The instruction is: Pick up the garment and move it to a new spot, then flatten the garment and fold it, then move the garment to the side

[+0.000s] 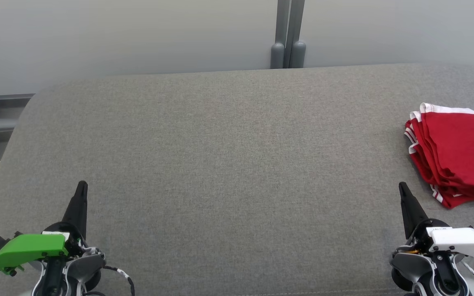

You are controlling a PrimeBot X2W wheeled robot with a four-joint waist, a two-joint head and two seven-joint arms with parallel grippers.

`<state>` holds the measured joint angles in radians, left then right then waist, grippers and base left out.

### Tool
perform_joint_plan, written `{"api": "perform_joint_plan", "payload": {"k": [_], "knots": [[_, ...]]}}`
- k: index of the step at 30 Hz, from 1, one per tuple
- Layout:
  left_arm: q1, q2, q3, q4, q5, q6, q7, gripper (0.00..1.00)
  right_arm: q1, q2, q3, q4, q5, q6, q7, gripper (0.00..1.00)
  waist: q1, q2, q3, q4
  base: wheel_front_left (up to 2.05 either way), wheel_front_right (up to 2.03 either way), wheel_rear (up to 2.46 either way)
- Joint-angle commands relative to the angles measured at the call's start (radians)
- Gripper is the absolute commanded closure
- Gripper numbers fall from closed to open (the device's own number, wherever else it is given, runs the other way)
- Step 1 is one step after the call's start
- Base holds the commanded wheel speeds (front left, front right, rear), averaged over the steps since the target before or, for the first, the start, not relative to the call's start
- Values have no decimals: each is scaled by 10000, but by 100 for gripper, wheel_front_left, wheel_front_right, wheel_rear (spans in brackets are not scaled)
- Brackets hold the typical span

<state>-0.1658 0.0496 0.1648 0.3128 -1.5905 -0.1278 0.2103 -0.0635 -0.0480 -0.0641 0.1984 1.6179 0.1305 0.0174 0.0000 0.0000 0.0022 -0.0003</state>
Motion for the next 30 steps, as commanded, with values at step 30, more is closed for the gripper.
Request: {"api": "perform_joint_plan", "payload": {"k": [30], "knots": [[-165, 9, 34, -36, -120, -62, 29, 100, -33, -41, -21, -38, 59, 4, 30, 100, 0, 0, 0, 0, 0, 0, 0]]}}
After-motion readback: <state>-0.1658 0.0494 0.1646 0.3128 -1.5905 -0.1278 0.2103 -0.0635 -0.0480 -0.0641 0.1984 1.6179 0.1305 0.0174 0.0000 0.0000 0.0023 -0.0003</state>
